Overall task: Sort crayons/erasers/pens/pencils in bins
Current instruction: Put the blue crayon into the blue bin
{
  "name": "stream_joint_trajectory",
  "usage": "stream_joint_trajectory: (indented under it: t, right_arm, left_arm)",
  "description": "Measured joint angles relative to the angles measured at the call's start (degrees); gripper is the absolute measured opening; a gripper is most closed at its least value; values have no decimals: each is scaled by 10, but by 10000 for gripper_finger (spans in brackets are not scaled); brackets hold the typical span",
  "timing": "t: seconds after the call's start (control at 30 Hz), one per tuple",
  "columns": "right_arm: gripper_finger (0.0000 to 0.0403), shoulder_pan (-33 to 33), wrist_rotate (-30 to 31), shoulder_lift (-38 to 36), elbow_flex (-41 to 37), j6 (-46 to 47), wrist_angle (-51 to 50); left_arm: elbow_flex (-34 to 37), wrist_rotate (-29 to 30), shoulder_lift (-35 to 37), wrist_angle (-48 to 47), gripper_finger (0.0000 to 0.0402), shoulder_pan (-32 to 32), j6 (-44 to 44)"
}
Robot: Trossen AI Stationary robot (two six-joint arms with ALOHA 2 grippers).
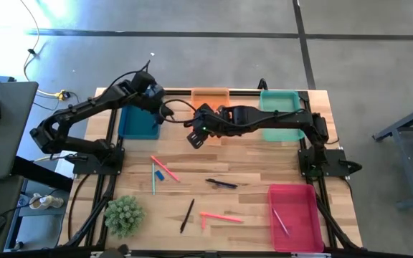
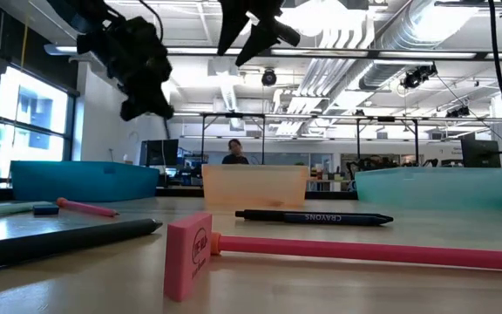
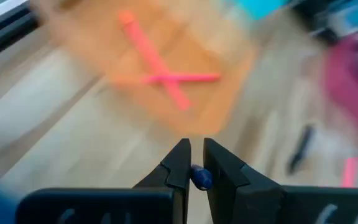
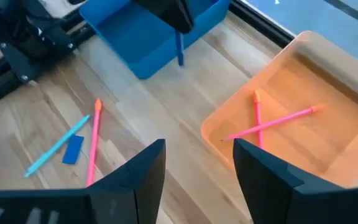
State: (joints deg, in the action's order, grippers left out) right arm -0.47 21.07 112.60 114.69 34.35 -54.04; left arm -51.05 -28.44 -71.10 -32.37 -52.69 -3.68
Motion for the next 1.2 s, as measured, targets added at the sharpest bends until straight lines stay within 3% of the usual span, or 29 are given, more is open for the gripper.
stream_joint_trajectory:
  t: [0.37, 0.47, 0.73, 1.2]
  right_arm:
    - [181, -21, -63, 0, 0, -86, -11]
    - [181, -22, -63, 0, -1, -91, -13]
    - [181, -21, -63, 2, -2, -94, -34]
    - [181, -8, -72, 37, -3, -74, -49]
  left_arm:
    - [-38, 254, 13, -164, 21, -30, 50]
    - [-38, 296, 11, -196, 21, -33, 46]
    - [-37, 313, -6, -243, 21, -32, -6]
    - [-36, 317, -93, -244, 23, -46, 15]
